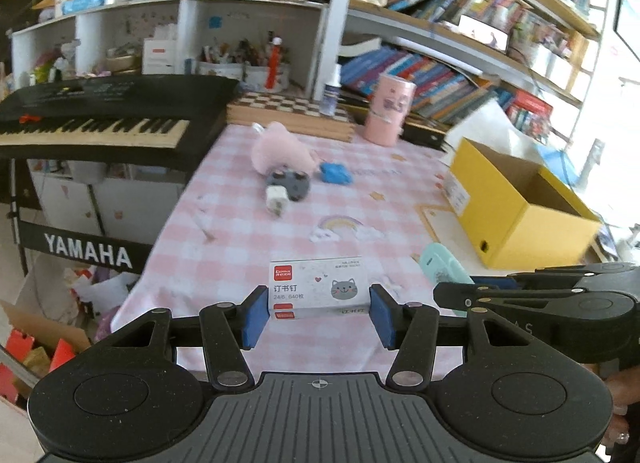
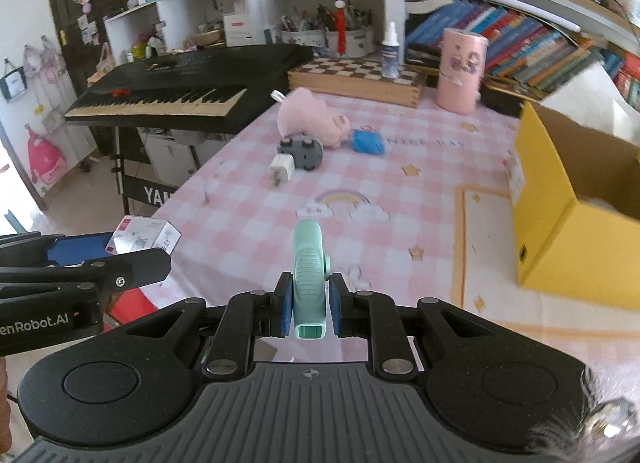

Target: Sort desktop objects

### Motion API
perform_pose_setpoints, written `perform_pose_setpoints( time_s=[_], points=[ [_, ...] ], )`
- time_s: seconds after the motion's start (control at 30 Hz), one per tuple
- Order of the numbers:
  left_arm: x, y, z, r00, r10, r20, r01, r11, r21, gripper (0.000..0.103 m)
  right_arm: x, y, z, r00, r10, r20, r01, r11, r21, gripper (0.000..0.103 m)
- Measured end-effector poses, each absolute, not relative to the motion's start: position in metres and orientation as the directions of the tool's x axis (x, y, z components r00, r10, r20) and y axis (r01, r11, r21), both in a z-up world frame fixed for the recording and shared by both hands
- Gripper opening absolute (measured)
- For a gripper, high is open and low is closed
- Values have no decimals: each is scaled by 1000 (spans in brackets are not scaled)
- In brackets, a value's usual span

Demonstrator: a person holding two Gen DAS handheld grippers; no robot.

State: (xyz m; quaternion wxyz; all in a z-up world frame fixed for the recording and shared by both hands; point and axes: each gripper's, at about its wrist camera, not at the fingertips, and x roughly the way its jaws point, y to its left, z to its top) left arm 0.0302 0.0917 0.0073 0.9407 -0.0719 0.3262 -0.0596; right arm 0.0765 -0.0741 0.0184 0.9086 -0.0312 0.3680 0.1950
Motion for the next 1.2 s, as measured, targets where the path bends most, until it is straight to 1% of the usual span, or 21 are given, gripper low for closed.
perform_pose_setpoints(
  time_s=[0.23,0.73,0.93,1.2],
  points=[
    [17,72,-1,731,-255,-633,166,966,-198,53,35,-98,10,660,266,-703,-273,956,106,17],
    [23,-3,-2,643,-420,-640,415,894,-170,53,-6,-169,4,690,113,-715,-22,991,135,17],
    [30,-31,-1,621,-447,-644,461,873,-161,53,-9,-198,2,689,72,-721,54,987,151,17],
    [49,-65,-2,608,-453,-652,480,864,-153,53,5,-228,1,690,63,-721,69,986,152,17]
  ],
)
